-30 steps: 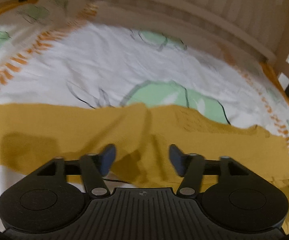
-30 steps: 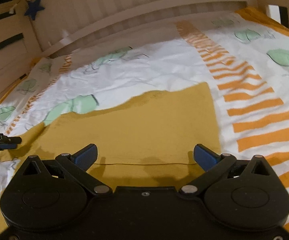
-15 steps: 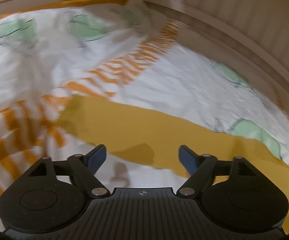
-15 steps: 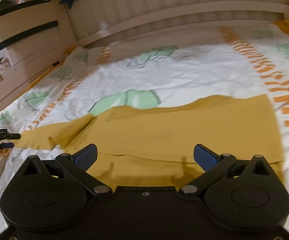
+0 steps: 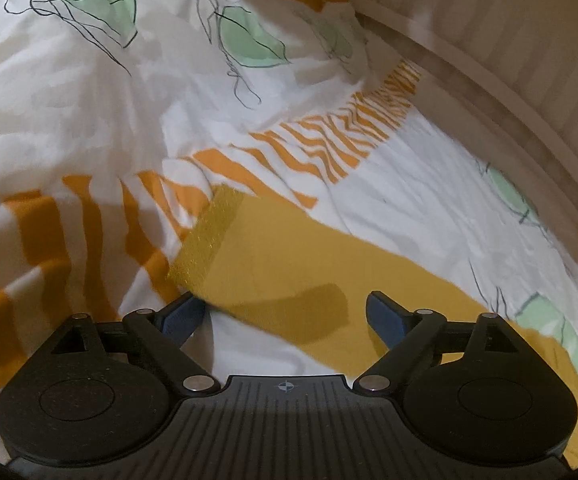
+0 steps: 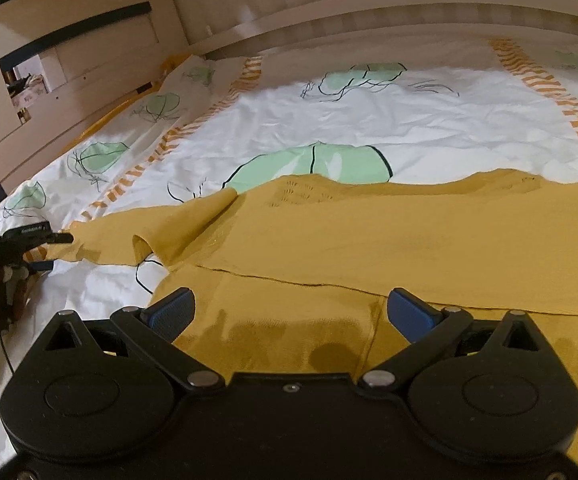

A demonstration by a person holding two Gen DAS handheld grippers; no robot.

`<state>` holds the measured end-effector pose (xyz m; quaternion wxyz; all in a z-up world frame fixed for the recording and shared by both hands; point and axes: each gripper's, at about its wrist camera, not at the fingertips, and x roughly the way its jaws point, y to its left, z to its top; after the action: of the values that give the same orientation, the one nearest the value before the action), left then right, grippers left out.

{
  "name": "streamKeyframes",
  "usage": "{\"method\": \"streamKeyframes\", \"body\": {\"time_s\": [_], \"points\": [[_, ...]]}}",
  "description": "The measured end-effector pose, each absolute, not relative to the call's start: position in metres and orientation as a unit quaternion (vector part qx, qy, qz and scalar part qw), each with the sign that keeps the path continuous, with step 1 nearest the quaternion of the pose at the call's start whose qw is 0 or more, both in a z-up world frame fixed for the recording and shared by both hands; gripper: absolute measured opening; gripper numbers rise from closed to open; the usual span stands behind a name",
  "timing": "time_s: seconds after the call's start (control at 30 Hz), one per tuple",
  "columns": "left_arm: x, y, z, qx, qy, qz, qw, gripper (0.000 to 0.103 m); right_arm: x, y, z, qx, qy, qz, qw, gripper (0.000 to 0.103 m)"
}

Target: Fold small clothes

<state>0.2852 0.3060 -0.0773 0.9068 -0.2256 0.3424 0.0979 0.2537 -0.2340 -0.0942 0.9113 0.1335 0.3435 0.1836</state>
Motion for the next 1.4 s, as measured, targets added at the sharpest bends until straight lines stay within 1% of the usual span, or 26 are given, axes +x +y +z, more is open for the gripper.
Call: {"method": "streamKeyframes", "body": {"time_s": [0.23,0.3,0.37,0.4,0.43,0.47,0.5,0.53,0.57,0.6,0.63,0.77,0.93,1.2,1.4], "points": [[0.292,0.313,-0.079,-0.232,0.334,0.105,0.908,0.087,0.254,-0.23,-0.104,0.133,0.356,0.183,0.907,0.103],[0.292,0.312,-0.079,-0.229,0.334,0.11,0.908,0.083,0.253,-0.231,-0.106,0.134,0.359,0.183,0.906,0.103],[0.292,0.312,-0.079,-0.224,0.333,0.118,0.908,0.072,0.251,-0.232,-0.108,0.133,0.36,0.18,0.906,0.103],[0.291,0.313,-0.079,-0.224,0.333,0.123,0.908,0.068,0.25,-0.232,-0.109,0.131,0.361,0.178,0.906,0.103],[0.29,0.314,-0.079,-0.225,0.332,0.128,0.907,0.06,0.248,-0.231,-0.11,0.127,0.361,0.176,0.907,0.103],[0.289,0.316,-0.078,-0.227,0.331,0.134,0.906,0.048,0.248,-0.23,-0.111,0.122,0.362,0.174,0.908,0.103],[0.287,0.318,-0.077,-0.231,0.326,0.143,0.906,0.039,0.247,-0.229,-0.113,0.116,0.363,0.173,0.908,0.103],[0.285,0.32,-0.077,-0.235,0.32,0.151,0.905,0.019,0.245,-0.228,-0.114,0.112,0.363,0.173,0.909,0.103],[0.284,0.324,-0.076,-0.244,0.315,0.151,0.905,0.013,0.245,-0.227,-0.116,0.11,0.365,0.173,0.908,0.103],[0.282,0.328,-0.076,-0.26,0.31,0.144,0.903,0.011,0.244,-0.226,-0.118,0.109,0.368,0.173,0.907,0.103],[0.281,0.331,-0.074,-0.272,0.307,0.142,0.901,0.006,0.243,-0.225,-0.12,0.107,0.369,0.173,0.907,0.103],[0.28,0.327,-0.053,-0.25,0.293,0.141,0.912,0.004,0.24,-0.217,-0.129,0.074,0.362,0.17,0.914,0.103],[0.281,0.309,-0.001,-0.228,0.257,0.118,0.932,0.004,0.236,-0.205,-0.13,0.025,0.359,0.162,0.919,0.103],[0.286,0.234,0.095,-0.167,0.207,0.038,0.963,0.004,0.23,-0.231,-0.119,0.084,0.342,0.173,0.92,0.103],[0.293,0.149,0.141,-0.136,0.187,-0.043,0.972,0.004,0.214,-0.27,-0.106,0.1,0.328,0.164,0.925,0.103]]}}
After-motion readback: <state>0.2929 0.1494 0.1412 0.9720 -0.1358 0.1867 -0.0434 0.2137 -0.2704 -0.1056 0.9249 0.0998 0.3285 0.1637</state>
